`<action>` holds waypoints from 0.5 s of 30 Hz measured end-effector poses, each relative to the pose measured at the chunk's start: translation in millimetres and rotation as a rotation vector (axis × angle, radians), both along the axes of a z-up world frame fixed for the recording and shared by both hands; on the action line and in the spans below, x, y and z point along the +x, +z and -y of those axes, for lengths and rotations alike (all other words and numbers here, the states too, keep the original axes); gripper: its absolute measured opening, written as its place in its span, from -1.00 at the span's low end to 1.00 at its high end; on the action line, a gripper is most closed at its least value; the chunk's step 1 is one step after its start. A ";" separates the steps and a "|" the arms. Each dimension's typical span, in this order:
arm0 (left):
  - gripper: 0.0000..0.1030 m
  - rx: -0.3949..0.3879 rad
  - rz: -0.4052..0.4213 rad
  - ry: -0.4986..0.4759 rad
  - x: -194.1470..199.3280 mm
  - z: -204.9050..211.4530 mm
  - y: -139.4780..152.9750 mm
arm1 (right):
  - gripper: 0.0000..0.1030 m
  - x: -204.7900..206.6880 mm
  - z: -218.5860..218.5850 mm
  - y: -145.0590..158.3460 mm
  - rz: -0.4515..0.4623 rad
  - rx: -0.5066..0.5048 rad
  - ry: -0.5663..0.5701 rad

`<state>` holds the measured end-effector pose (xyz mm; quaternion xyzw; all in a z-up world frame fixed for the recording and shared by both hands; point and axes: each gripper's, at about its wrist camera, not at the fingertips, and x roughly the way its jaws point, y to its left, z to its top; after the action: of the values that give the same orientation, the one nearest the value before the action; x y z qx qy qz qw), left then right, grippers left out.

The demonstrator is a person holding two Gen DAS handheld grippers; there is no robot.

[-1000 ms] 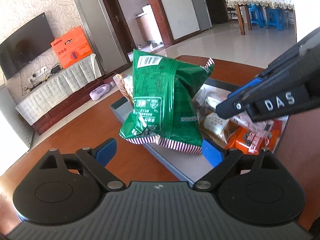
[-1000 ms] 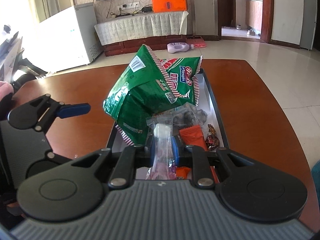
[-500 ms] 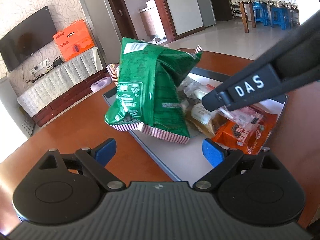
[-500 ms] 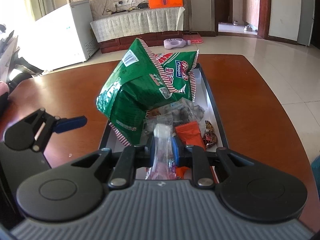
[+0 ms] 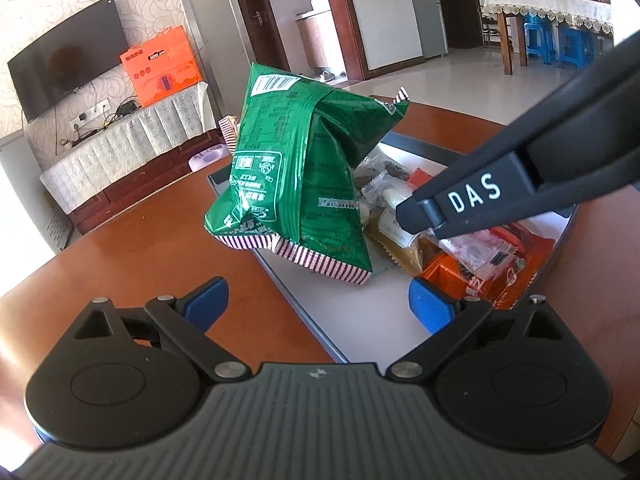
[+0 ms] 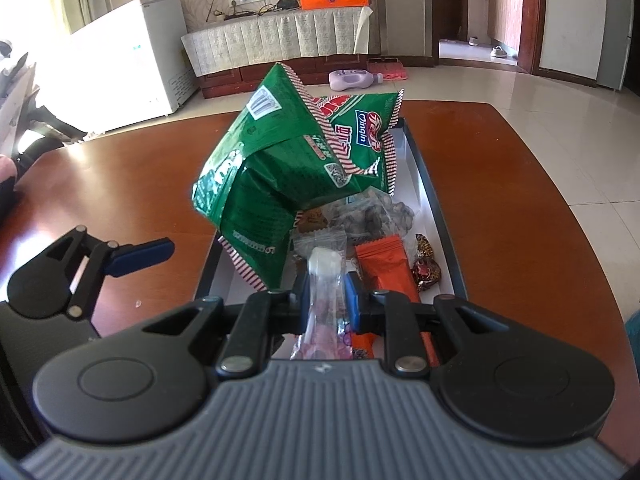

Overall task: Organize snacks
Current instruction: 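Lower the clear candy packet into the box and open the right gripper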

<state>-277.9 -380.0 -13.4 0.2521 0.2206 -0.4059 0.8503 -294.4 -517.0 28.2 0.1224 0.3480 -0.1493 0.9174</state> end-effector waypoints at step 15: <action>0.92 0.000 -0.015 0.005 11.6 -0.8 3.4 | -0.54 2.4 3.8 -7.5 -0.026 0.013 -0.004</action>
<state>-266.2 -379.2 -9.9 0.2485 0.2273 -0.4058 0.8496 -292.0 -520.9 20.7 0.1273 0.3606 -0.1503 0.9117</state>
